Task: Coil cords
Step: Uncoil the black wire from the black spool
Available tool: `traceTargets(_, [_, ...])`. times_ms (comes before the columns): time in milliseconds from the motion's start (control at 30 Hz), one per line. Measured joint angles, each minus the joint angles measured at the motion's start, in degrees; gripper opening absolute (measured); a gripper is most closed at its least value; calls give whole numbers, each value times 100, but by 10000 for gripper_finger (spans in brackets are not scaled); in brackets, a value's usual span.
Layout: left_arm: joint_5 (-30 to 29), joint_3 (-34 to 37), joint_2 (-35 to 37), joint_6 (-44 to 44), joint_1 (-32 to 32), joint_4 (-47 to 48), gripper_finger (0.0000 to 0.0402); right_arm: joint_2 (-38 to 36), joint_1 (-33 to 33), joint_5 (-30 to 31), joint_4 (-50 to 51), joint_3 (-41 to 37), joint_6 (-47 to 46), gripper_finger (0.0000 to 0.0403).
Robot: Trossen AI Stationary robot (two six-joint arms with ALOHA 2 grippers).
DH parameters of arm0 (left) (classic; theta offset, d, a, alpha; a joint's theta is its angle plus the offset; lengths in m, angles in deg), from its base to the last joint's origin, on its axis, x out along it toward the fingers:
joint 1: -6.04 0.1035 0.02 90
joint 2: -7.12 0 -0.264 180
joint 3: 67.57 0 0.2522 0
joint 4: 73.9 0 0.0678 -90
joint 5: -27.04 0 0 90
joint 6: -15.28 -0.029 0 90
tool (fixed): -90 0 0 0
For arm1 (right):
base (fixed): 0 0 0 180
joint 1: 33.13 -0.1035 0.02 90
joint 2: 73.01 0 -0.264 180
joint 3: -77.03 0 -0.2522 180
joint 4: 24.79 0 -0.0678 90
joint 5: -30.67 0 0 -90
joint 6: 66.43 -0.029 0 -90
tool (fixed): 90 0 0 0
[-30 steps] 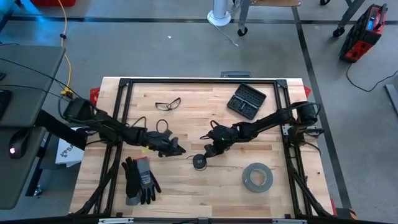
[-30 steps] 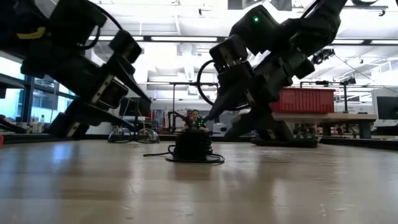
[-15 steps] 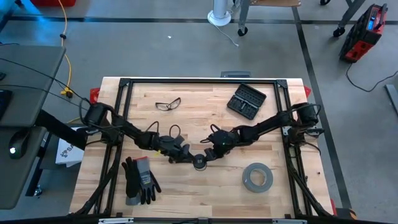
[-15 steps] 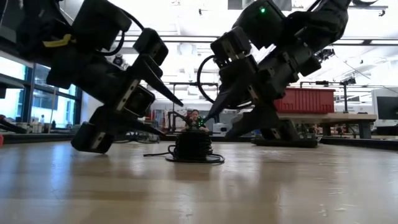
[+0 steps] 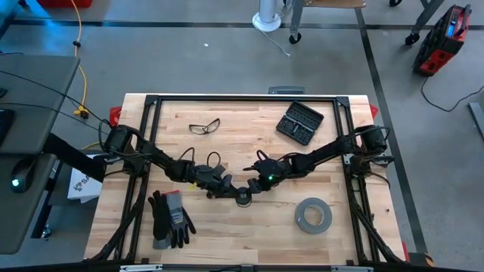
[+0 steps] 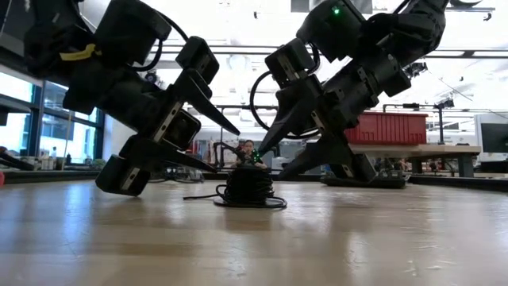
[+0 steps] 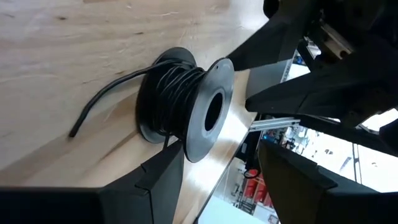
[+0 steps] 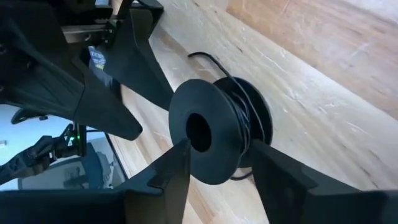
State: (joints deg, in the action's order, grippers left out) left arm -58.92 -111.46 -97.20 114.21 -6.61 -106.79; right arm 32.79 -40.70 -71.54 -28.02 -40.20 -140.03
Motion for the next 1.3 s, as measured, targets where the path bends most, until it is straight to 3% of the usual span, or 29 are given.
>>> traceTargets(300, [-214, 2, -4, 4, 35, 83, 200, 322, -164, -70, -498, 0, -121, 88])
traceTargets(467, [-157, 27, 6, -40, 72, -274, 200, 231, -200, -146, -787, -2, 67, 13])
traceTargets(600, [98, 50, -33, -342, 309, -942, 200, 11, -209, -251, -747, -2, 236, 4])
traceTargets(867, [1250, 55, 53, -350, 1123, -1939, 200, -845, -211, -278, 132, 2, 911, 1])
traceTargets(1067, [1441, 153, 372, -361, 1775, -2432, 200, -1521, -209, 45, 966, 4, 1234, 1])
traceTargets(1300, [1484, 408, 1227, -727, 2519, -2467, 200, -2118, -101, 515, 1792, 2, 1506, 0])
